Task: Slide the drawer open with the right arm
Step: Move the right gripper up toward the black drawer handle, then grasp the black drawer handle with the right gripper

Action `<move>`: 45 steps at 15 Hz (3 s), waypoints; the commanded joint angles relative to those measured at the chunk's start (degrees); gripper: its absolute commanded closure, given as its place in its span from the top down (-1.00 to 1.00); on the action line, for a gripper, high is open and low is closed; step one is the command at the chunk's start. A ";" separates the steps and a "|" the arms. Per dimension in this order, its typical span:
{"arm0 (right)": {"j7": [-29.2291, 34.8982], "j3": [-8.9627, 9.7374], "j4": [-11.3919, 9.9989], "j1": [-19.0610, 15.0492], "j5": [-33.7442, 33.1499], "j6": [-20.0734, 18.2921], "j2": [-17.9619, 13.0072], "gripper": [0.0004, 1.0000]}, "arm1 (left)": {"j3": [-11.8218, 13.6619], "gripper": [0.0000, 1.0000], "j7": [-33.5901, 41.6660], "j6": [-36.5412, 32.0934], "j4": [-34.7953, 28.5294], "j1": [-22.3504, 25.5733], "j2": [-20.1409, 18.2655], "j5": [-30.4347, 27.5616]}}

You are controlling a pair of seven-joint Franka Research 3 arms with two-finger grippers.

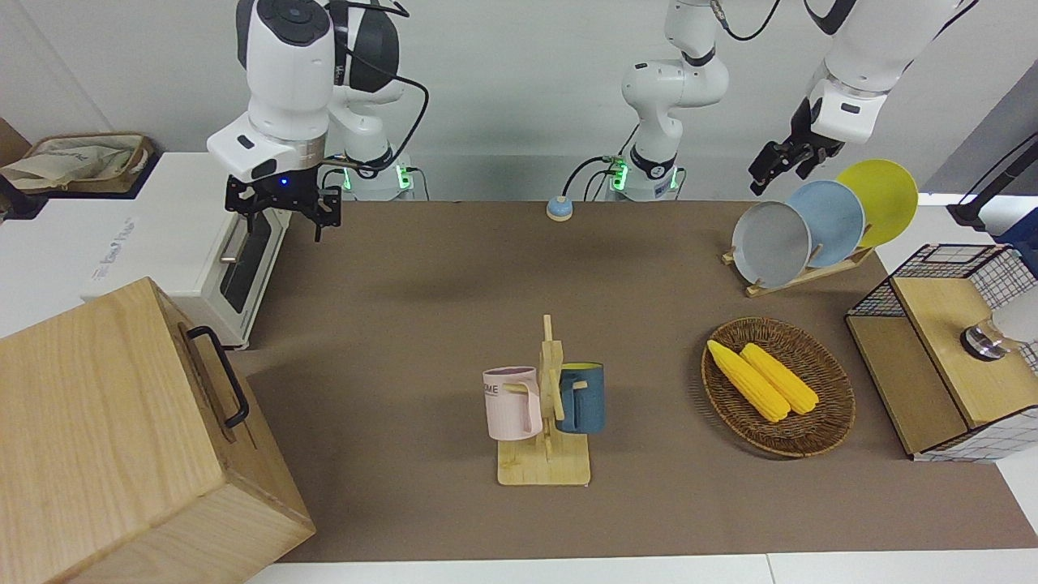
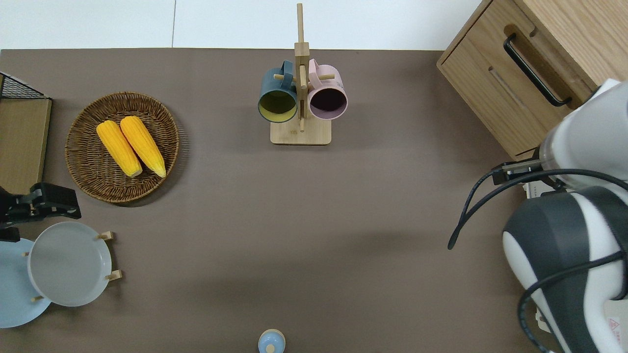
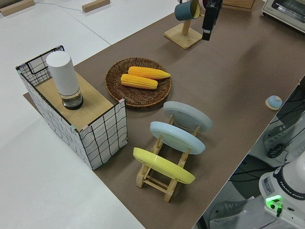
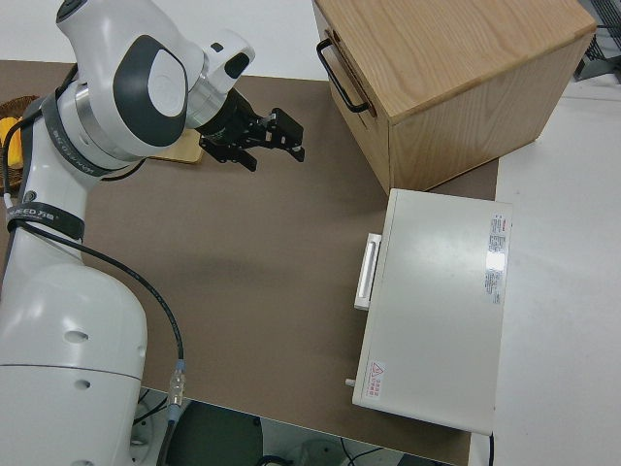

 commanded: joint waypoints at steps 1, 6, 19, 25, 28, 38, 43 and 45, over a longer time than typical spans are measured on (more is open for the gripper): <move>5.28 1.06 -1.14 3.49 -12.04 -0.49 2.05 0.97 | 0.29 0.99 0.55 -0.12 0.02 -0.24 -0.49 -0.21; 7.65 1.41 -2.28 8.07 -27.77 -1.73 6.01 0.97 | 0.29 0.99 0.55 -0.12 0.02 -0.24 -0.49 -0.21; 16.01 -0.78 -8.09 10.27 -61.64 2.93 17.00 0.96 | 0.29 0.99 0.55 -0.12 0.02 -0.24 -0.49 -0.21; 16.10 -1.74 -7.65 8.51 -68.13 6.61 17.88 0.90 | 0.29 0.99 0.55 -0.12 0.02 -0.24 -0.49 -0.21; 16.10 -3.24 -7.47 8.43 -70.60 9.51 18.14 0.90 | 0.29 0.99 0.55 -0.12 0.02 -0.24 -0.49 -0.21; 17.51 -4.74 -6.42 7.55 -74.38 14.35 19.29 0.64 | 0.29 0.99 0.55 -0.12 0.02 -0.24 -0.49 -0.21; 20.32 -5.00 -5.72 7.37 -73.77 14.44 19.90 0.00 | 0.29 0.99 0.55 -0.12 0.02 -0.24 -0.49 -0.21; 21.02 -5.00 -5.54 7.37 -73.60 14.44 20.08 -0.39 | 0.29 0.99 0.55 -0.12 0.02 -0.24 -0.49 -0.21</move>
